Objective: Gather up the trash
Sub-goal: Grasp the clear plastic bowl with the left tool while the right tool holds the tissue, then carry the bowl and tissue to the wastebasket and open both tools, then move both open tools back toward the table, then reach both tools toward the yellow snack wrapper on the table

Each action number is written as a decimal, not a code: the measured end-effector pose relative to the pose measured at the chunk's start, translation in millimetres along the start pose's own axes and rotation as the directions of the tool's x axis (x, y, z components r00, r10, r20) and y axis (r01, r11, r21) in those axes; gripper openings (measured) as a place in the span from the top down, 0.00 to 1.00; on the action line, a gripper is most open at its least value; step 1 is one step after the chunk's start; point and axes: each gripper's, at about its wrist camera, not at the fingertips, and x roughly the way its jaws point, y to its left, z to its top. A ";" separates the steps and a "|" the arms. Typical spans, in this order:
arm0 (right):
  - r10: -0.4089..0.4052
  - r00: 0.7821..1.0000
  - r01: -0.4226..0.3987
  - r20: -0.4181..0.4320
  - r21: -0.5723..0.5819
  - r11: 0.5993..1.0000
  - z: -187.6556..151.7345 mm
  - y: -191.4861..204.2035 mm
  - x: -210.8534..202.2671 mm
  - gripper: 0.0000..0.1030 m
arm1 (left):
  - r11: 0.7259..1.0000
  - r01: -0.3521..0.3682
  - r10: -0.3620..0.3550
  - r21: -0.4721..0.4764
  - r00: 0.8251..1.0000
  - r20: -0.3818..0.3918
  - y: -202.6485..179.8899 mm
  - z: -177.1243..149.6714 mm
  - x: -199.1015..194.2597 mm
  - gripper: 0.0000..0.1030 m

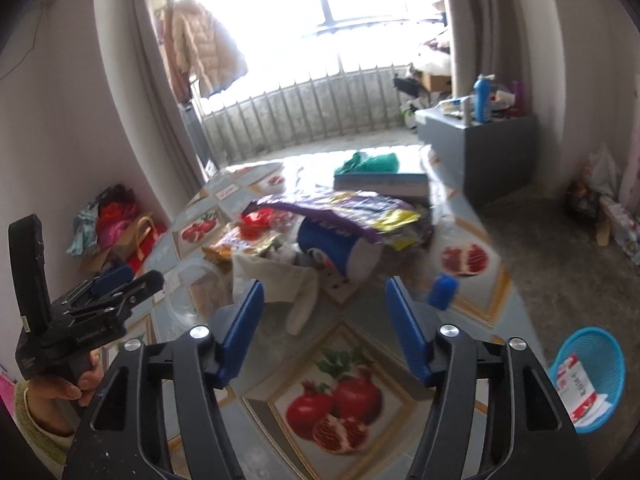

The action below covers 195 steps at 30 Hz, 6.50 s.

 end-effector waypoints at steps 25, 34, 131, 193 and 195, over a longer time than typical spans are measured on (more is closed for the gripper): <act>0.064 0.977 -0.099 -0.202 -0.169 0.981 3.3 64.6 94.1 0.97 | 0.998 -0.048 0.046 -0.029 0.996 -0.079 33.8 -6.8 46.0 0.93; 0.071 0.986 -0.094 -0.153 -0.149 0.984 13.7 60.6 70.7 1.00 | 0.998 -0.055 0.054 -0.027 0.998 -0.043 33.4 -5.4 34.7 0.93; -0.385 0.898 0.399 -0.210 0.759 0.515 -129.2 -429.5 -107.1 0.62 | 0.671 0.559 -0.300 0.488 0.806 -0.511 -535.4 -21.8 208.1 0.26; 0.044 0.998 -0.050 0.047 0.148 0.988 12.4 -62.0 -27.8 0.42 | 1.000 0.029 -0.029 0.010 1.000 0.010 9.0 40.0 -2.7 0.32; 0.065 0.997 -0.070 0.037 0.137 0.988 13.7 -55.2 -16.5 0.46 | 0.999 0.040 -0.040 -0.018 0.999 -0.008 16.1 40.2 10.4 0.39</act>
